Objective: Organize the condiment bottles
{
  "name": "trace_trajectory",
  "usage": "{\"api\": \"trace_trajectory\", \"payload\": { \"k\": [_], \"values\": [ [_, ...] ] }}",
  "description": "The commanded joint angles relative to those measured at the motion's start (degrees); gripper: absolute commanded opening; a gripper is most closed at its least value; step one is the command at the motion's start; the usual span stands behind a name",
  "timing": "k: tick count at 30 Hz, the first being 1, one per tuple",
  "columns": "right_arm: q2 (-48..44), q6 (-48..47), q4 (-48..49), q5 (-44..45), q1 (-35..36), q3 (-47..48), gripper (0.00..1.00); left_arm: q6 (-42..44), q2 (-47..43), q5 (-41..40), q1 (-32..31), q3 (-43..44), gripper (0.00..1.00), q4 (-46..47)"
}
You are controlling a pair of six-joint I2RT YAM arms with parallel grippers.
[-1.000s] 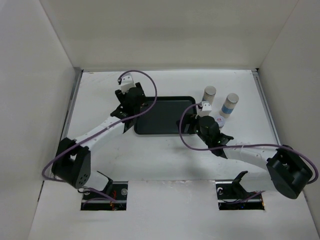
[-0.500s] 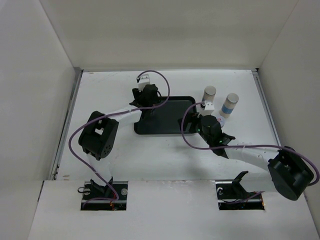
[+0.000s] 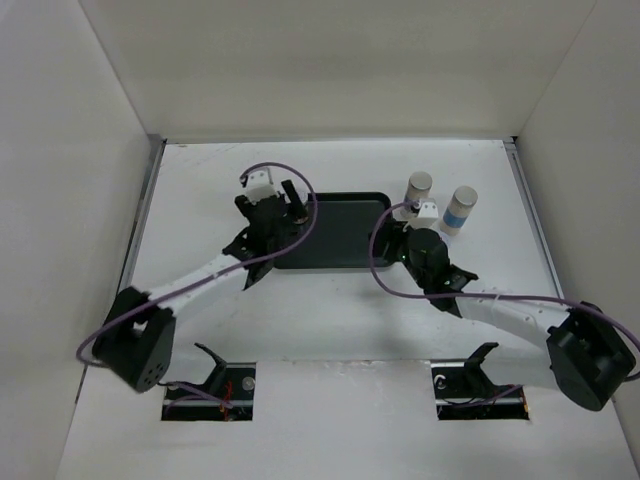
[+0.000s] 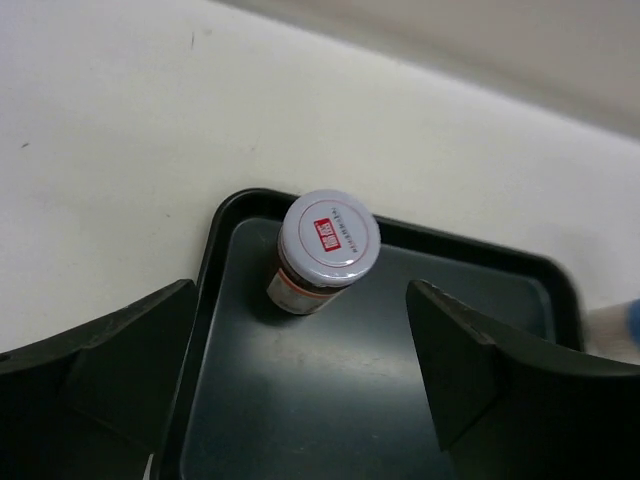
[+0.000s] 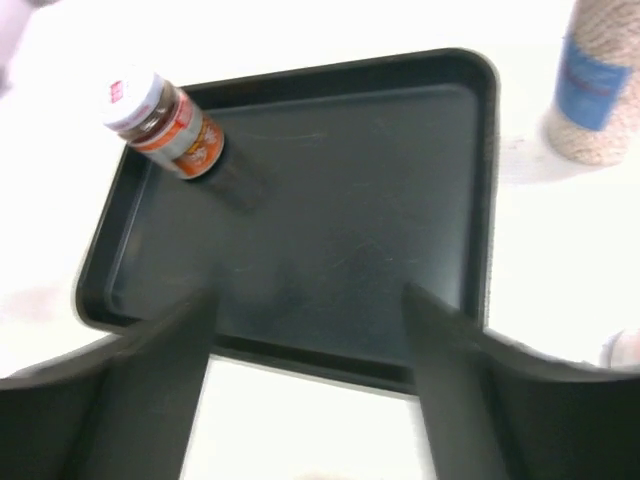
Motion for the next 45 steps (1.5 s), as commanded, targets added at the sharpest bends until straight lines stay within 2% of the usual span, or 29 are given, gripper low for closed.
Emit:
{"api": "trace_trajectory", "payload": {
  "k": [1, 2, 4, 5, 7, 8, 10, 12, 13, 15, 20, 23, 27, 31, 34, 37, 41, 45],
  "values": [
    [-2.87, -0.48, -3.26, 3.56, -1.18, 3.9, 0.64, -1.83, -10.58, -2.66, -0.85, -6.99, 0.77, 9.14],
    [-3.13, -0.65, -4.93, 4.43, -1.88, 5.22, 0.52, -2.27, -13.48, -2.49, -1.11, -9.36, 0.65, 9.76],
    [-2.96, -1.27, -8.18, 5.93, -3.55, 8.29, 0.38, -3.49, -19.1, -2.22, -1.64, -14.28, 0.41, 10.38],
    [-2.44, -1.62, -9.85, 6.55, -4.87, 10.22, 0.34, -4.63, -21.48, -1.79, -2.16, -16.39, 0.34, 10.47],
    [-0.33, -2.5, -12.32, 7.34, -7.77, 14.0, 0.33, -6.39, -25.44, 0.23, -2.69, -20.0, 0.24, 10.29],
    [0.9, -2.94, -12.94, 7.69, -9.17, 15.76, 0.36, -7.27, -27.2, 1.46, -3.04, -21.67, 0.22, 10.12],
    [3.97, -4.17, -14.26, 8.57, -11.81, 19.37, 0.51, -8.94, -30.28, 3.48, -3.48, -25.45, 0.19, 10.64],
    [7.31, -4.52, -14.7, 10.85, -13.84, 22.35, 0.75, -10.96, -32.92, 3.84, -3.75, -29.93, 0.18, 13.0],
    [9.15, -4.78, -15.23, 11.99, -14.54, 23.93, 0.83, -11.49, -33.62, 4.02, -3.84, -31.95, 0.18, 15.19],
    [12.84, -5.14, -16.02, 14.01, -15.07, 26.92, 0.91, -11.41, -33.55, 5.07, -3.31, -34.68, 0.18, 19.41],
    [20.93, -6.81, -19.17, 16.3, -16.48, 34.83, 1.0, -12.11, -29.33, 8.67, -3.22, -36.98, 0.25, 25.76],
    [25.24, -7.6, -21.72, 16.92, -17.53, 38.96, 1.0, -13.16, -28.62, 9.82, -3.57, -37.68, 0.32, 26.02],
    [28.67, -7.34, -24.1, 17.1, -18.24, 41.79, 1.0, -13.87, -28.1, 9.82, -3.75, -37.68, 0.36, 26.2],
    [31.05, -7.69, -24.55, 16.84, -18.85, 43.2, 0.88, -14.22, -28.01, 9.82, -3.22, -37.86, 0.38, 26.29],
    [31.23, -7.86, -24.55, 16.04, -18.94, 43.81, 0.61, -14.4, -27.48, 9.82, -2.52, -37.86, 0.38, 26.29],
    [28.52, -8.39, -23.76, 16.74, -18.77, 43.11, 0.48, -14.93, -27.39, 9.82, -2.17, -38.04, 0.38, 26.29],
    [21.49, -10.49, -21.04, 17.72, -17.37, 42.49, 0.46, -15.28, -27.39, 9.64, -1.29, -38.47, 0.38, 26.38],
    [19.19, -13.57, -20.68, 17.98, -11.23, 44.6, 0.46, -16.07, -27.83, 9.29, -0.41, -38.74, 0.38, 26.38]
  ]
}}
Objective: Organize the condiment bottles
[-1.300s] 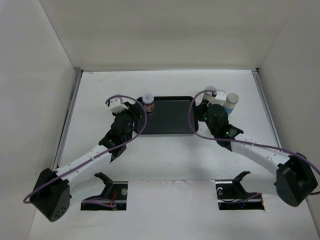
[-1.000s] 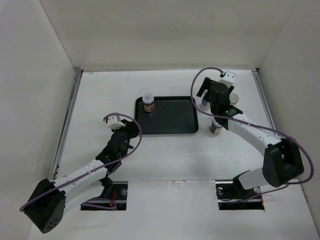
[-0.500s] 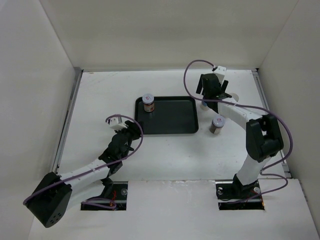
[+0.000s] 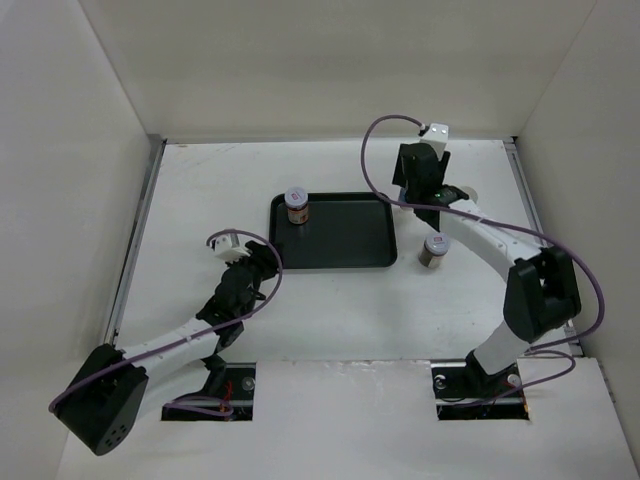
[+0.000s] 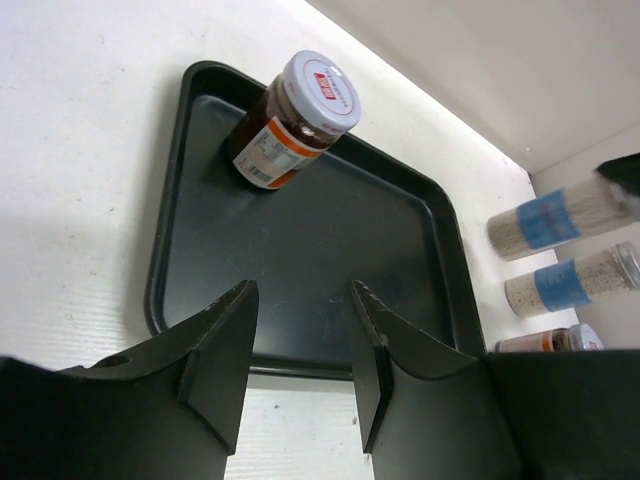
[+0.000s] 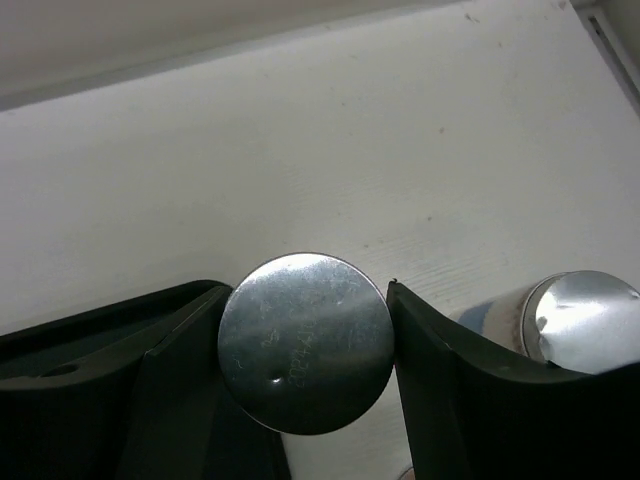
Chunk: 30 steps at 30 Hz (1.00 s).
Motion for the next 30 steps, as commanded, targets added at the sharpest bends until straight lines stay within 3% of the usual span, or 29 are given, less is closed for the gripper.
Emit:
{"api": "trace_trajectory", "payload": {
  "k": [1, 7, 14, 18, 20, 25, 30],
  "values": [
    [-5.45, -2.56, 6.27, 0.93, 6.18, 4.36, 0.46, -1.31, -0.07, -0.13, 1.01, -0.64, 0.38, 3.36],
    [2.1, -1.94, 9.17, -1.27, 14.01, 8.93, 0.46, -2.37, 1.25, 0.22, 1.8, -0.82, 0.38, 3.45],
    [13.35, -1.94, 11.11, -3.55, 16.3, 17.19, 0.46, -2.37, 1.6, 0.75, 2.15, -1.17, 0.37, 4.24],
    [16.0, -0.72, 11.19, -3.91, 16.74, 16.94, 0.48, -2.29, 0.9, 1.01, 2.33, -1.43, 0.37, 4.24],
    [16.0, 0.33, 11.46, -3.91, 16.83, 15.71, 0.53, -2.11, 1.07, 1.01, 2.33, -1.43, 0.36, 4.24],
    [11.98, 0.25, 11.55, -3.56, 17.18, 12.11, 0.88, -2.46, 1.78, 1.81, 2.42, -1.17, 0.36, 4.24],
    [-1.54, 0.51, 11.63, -0.49, 17.1, 1.5, 0.94, -2.29, 0.64, 2.16, 2.6, -1.26, 0.36, 3.71]
  ]
}}
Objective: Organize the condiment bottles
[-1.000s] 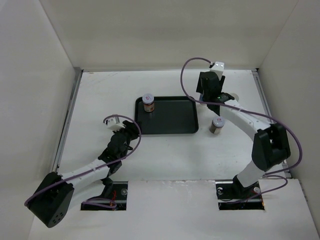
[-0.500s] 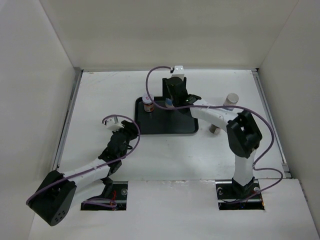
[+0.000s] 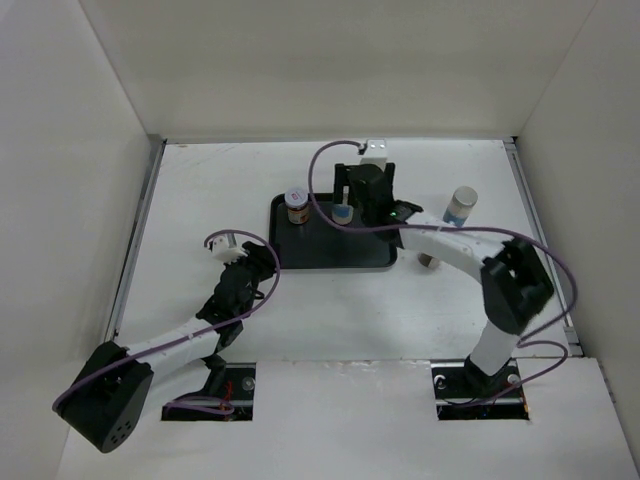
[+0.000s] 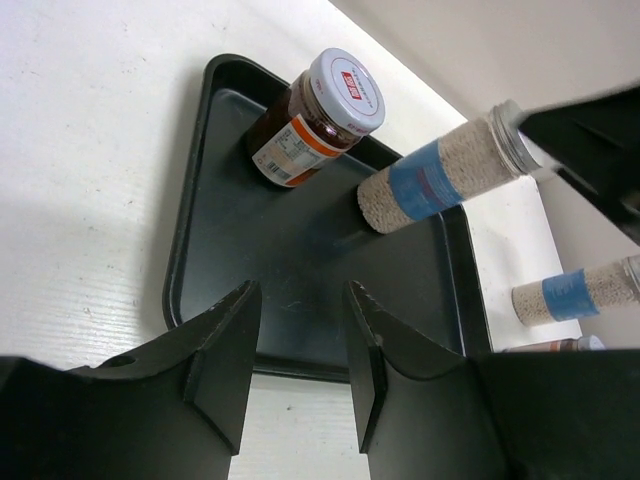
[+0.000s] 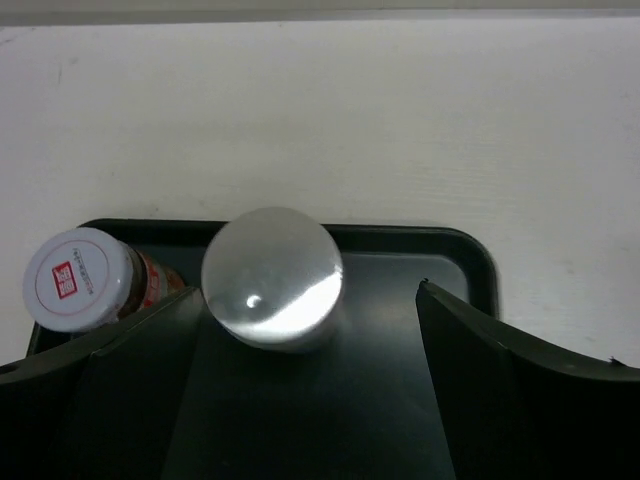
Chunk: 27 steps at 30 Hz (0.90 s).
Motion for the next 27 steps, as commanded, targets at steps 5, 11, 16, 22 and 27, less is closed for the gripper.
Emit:
{"api": "trace_trajectory", "payload": {
  "k": [5, 11, 16, 22, 27],
  "values": [
    [-27.12, 3.71, -1.14, 10.43, -2.28, -21.76, 0.95, -0.42, -1.58, 0.8, 0.28, -0.32, 0.36, 2.44],
    [-35.06, 12.77, -13.19, 12.9, -6.5, -33.21, 1.0, -0.43, 0.18, 0.98, -0.25, 0.3, 0.36, 2.88],
    [-32.08, 14.97, -14.25, 11.32, -9.14, -35.07, 1.0, -0.42, 0.35, 1.15, -0.51, 0.56, 0.36, 2.97],
    [-28.38, 15.94, -13.9, 12.2, -10.8, -34.8, 1.0, -0.34, -0.17, 1.07, -0.25, 0.3, 0.36, 2.97],
    [-25.39, 16.2, -10.57, 10.8, -12.65, -35.68, 0.98, -0.69, 0.09, 1.42, 0.01, 0.21, 0.36, 2.97]
  ]
}}
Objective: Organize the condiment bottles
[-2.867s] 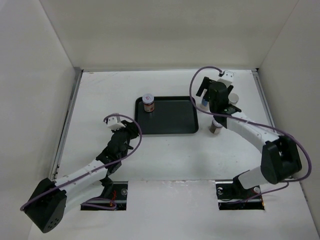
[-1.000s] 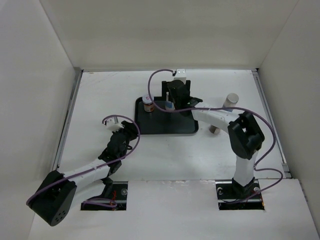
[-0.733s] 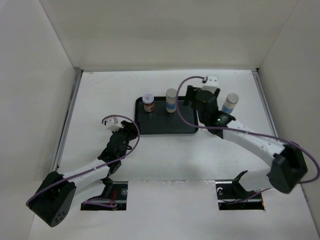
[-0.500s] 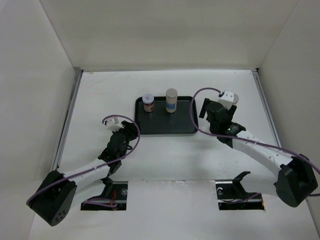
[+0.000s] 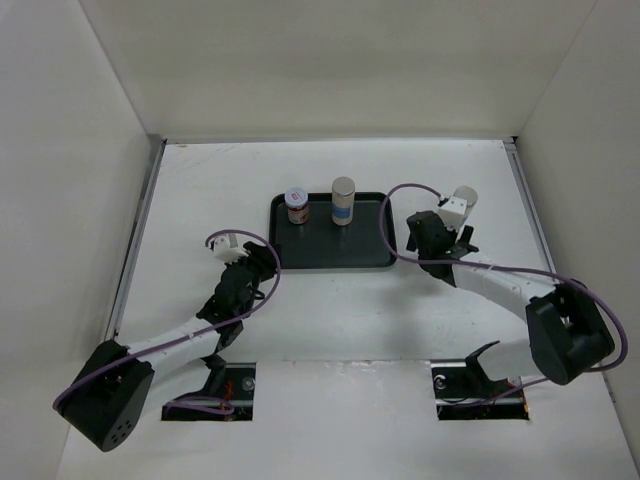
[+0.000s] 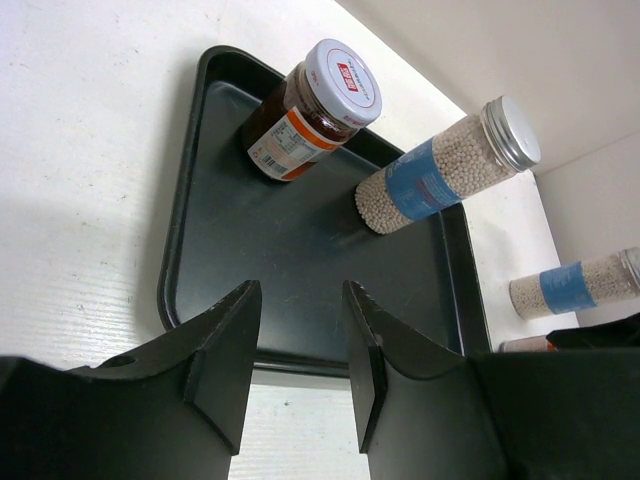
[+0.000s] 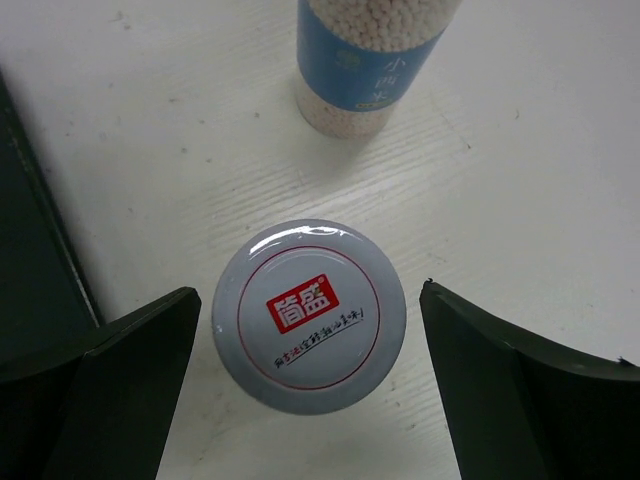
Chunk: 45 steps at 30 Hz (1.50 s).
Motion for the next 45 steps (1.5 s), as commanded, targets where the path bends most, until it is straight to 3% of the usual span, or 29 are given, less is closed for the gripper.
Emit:
{"api": "trace_trajectory", "payload": {
  "k": [1, 4, 6, 13, 17, 24, 29, 31, 34, 36, 40, 45],
  "values": [
    [0.93, 1.23, 4.95, -0.57, -1.27, -0.34, 0.92, -0.36, -0.21, 0.22, 0.12, 0.21, 0.36, 2.93],
    [0.58, -1.22, 10.39, -1.1, -1.36, -0.87, 0.65, -0.54, -0.21, 0.39, 0.65, -0.05, 0.36, 2.93],
    [-1.17, -3.68, 13.39, 0.03, -0.23, -1.04, 0.56, -0.62, -1.18, 0.13, 0.65, -0.23, 0.37, 2.75],
    [-3.3, -8.88, 13.66, 3.74, 10.75, 6.15, 0.53, -0.98, -0.13, -0.67, 1.27, -0.49, 0.37, 2.93],
    [2.58, -8.0, 15.59, 0.23, 17.0, 12.74, 0.54, -1.06, 0.58, -0.84, 1.53, -0.49, 0.37, 2.93],
    [20.68, -8.43, 20.17, -6.11, 22.19, 25.66, 0.56, -0.63, -0.65, -1.72, 2.23, -0.84, 0.37, 2.4],
    [27.55, -8.0, 19.73, -8.74, 24.48, 31.38, 0.63, -0.45, -1.45, -1.81, 2.67, -1.02, 0.37, 1.96],
    [27.82, -8.26, 19.73, -9.19, 25.36, 32.26, 0.7, -0.71, -1.27, -1.63, 2.67, -1.02, 0.37, 1.96],
    [24.59, -8.61, 19.73, -9.19, 25.98, 30.96, 0.91, -0.36, -1.09, -1.9, 2.32, -0.85, 0.38, 1.96],
    [20.37, -8.96, 19.9, -8.93, 25.98, 28.06, 0.99, -0.62, -0.74, -1.63, 2.58, -0.85, 0.38, 1.96],
    [8.17, -8.35, 20.61, -5.68, 21.68, 17.27, 1.0, -0.36, -1.27, -1.81, 2.32, -0.76, 0.41, 1.96],
    [-6.34, -7.91, 18.77, -2.34, 7.47, 5.21, 1.0, -0.54, -0.04, -0.93, 2.06, -0.15, 0.42, 1.96]
  ]
}}
